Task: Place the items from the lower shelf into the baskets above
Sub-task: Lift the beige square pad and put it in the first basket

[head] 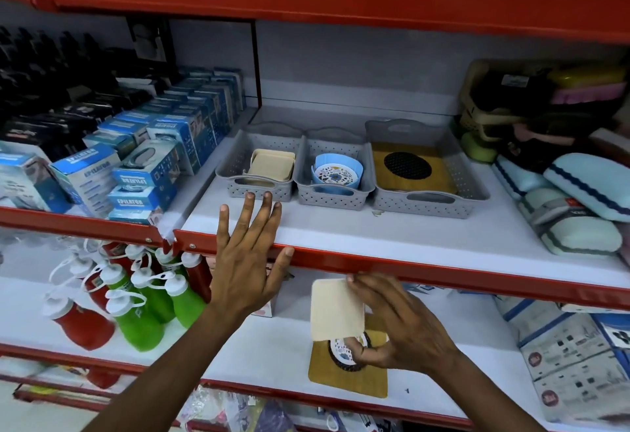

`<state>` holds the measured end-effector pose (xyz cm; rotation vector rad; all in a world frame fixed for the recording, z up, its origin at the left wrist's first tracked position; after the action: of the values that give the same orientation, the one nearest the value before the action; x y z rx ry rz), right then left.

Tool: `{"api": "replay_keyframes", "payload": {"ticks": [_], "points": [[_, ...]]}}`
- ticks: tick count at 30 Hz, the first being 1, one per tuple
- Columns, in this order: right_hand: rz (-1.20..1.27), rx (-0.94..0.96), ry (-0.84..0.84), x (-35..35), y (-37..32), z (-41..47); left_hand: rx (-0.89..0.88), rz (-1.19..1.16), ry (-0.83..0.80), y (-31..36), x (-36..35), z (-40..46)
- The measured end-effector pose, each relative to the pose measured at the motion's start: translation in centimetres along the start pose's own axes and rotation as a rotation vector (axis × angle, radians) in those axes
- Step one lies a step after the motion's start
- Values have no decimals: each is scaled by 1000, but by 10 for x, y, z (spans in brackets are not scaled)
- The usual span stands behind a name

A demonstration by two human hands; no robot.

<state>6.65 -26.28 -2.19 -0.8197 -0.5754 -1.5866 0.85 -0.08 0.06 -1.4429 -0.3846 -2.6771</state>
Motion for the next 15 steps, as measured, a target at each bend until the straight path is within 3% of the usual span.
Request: {"api": "replay_keyframes", "payload": {"ticks": [6,15], "points": [[70,-129,208,30,-18,51,-12,-34,-7,-2,-2,-1],[58,-219,264,43,11,89,-23,-94,17,-1,2,-2]]}}
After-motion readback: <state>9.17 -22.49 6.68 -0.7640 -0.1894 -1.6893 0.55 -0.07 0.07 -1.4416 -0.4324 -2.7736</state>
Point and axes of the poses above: each hand's wrist, its own z-axis towards the middle knuckle, its own x-axis out of the back of the hand, y = z × x, the point moved 1 cm from there along z, towards the middle knuckle, and after that the axes turned 6 degrees about x, right-handed, at the moved point
